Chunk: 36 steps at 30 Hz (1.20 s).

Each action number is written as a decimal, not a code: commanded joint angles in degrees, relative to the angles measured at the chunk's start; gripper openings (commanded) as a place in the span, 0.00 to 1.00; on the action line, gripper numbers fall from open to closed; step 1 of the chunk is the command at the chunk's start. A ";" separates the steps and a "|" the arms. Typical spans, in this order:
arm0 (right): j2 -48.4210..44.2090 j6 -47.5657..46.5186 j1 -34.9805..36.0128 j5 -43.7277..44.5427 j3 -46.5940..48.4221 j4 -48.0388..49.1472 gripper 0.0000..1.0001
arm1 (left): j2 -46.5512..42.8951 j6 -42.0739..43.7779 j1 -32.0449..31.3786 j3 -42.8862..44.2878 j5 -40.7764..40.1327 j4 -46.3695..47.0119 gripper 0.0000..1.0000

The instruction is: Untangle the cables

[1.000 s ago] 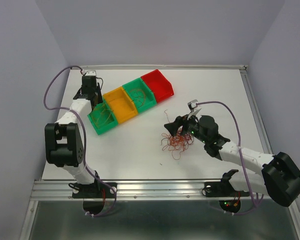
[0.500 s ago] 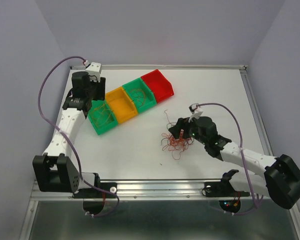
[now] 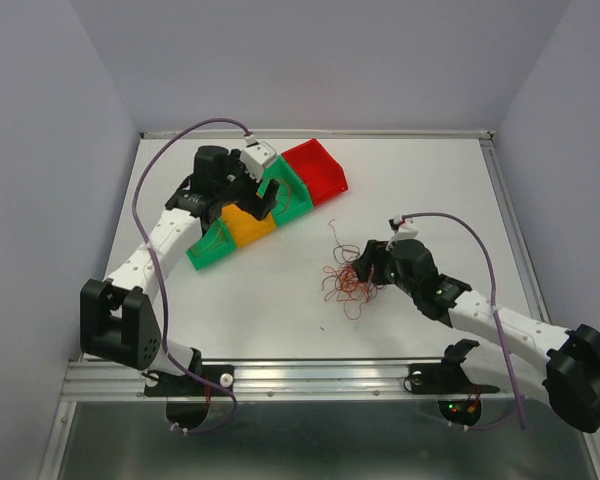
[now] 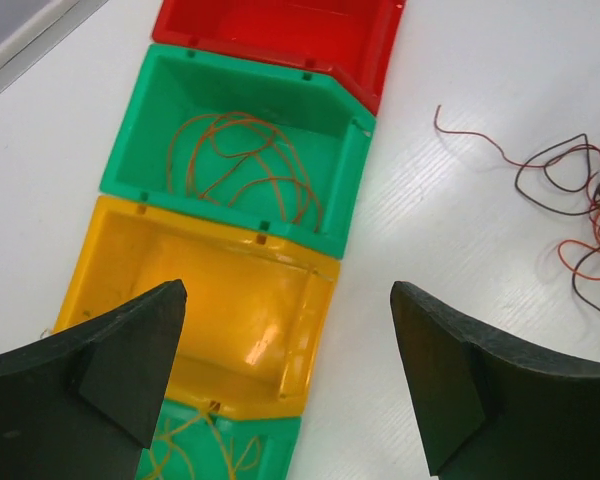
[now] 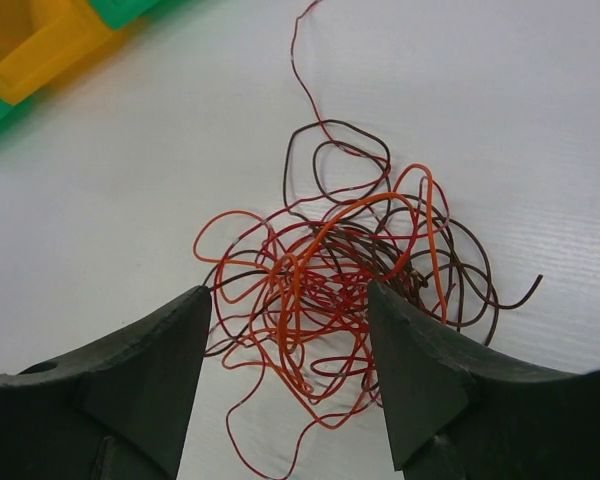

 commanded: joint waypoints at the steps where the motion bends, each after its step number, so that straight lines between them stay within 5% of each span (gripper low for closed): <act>1: 1.90 2.19 0.46 4.30 4.30 -1.44 0.63 | -0.21 -1.71 -5.81 3.43 0.43 7.85 0.95; 5: 4.01 2.28 0.55 4.48 5.36 -1.26 0.35 | 1.38 -2.77 -8.72 4.40 0.69 9.07 0.95; 9: 4.01 1.41 0.55 1.51 6.24 -0.82 0.22 | 0.95 -3.30 -10.48 1.95 0.95 11.18 0.95; 12: 3.14 -0.08 0.55 -1.13 7.20 -0.74 0.01 | -0.19 -3.30 -10.75 -1.39 1.04 13.20 0.95; 21: -8.11 -5.62 0.63 -14.04 24.93 -0.38 0.00 | -8.19 -3.74 -11.71 -12.55 5.70 22.00 0.95; 31: 2.76 -7.47 0.64 -22.94 65.27 -3.99 0.00 | -12.59 -4.00 -11.80 -16.77 7.11 26.13 0.95; 36: 3.14 -10.63 0.63 -19.09 72.16 -3.99 0.01 | -17.16 -4.18 -11.80 -19.32 6.23 28.50 0.96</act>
